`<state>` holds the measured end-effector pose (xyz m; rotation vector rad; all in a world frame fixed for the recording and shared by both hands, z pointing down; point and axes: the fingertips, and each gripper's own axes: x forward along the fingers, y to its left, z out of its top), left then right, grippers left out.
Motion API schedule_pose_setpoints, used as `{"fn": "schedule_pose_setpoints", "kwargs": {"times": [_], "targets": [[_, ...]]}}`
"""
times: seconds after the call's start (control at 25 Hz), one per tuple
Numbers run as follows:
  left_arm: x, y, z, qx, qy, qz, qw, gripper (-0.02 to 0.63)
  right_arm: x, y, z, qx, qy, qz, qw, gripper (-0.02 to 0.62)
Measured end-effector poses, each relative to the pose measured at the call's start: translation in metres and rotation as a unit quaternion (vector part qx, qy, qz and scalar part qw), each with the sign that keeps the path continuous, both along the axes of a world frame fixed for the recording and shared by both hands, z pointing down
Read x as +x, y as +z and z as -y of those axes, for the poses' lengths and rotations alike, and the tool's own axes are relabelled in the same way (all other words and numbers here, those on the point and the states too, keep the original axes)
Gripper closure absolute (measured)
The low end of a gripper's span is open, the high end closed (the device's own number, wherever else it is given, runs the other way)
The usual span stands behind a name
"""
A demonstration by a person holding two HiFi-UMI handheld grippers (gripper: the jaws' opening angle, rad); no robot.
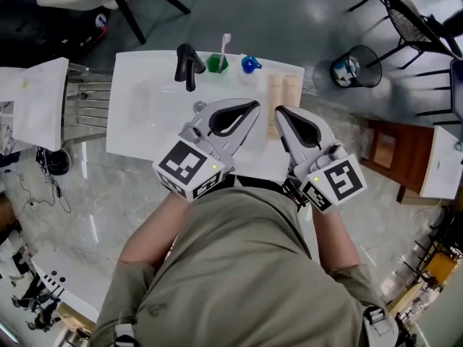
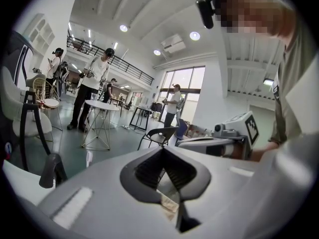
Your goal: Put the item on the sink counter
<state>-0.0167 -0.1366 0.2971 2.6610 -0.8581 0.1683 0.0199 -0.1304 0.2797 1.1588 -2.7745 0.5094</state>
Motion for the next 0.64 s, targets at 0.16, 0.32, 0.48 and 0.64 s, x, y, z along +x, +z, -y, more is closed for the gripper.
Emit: {"fn": "schedule_pose_setpoints", "kwargs": {"times": [0.16,0.32,0.48,0.64], "targets": [[-0.0014,0.0030,0.0005,-0.004,-0.001,0.000,1.0000,0.600,-0.0011,0.0011,-0.0004,-0.002,0.000,0.000,1.000,0.584],[-0.0021,0.0044,0.0000,-0.005,0.000,0.001,1.0000,0.601,-0.0017,0.0029,-0.0011,-0.004,0.000,-0.001,1.000,0.584],[-0.0019,0.0053,-0.0009,-0.005,0.000,0.003,1.0000,0.600,-0.0020,0.0044,-0.0024,-0.006,0.001,-0.001,1.000,0.584],[-0.0021,0.0055,-0.0010,-0.004,0.000,0.003,1.0000,0.601,-0.0027,0.0064,-0.0028,-0.008,0.001,-0.003,1.000,0.584]]}}
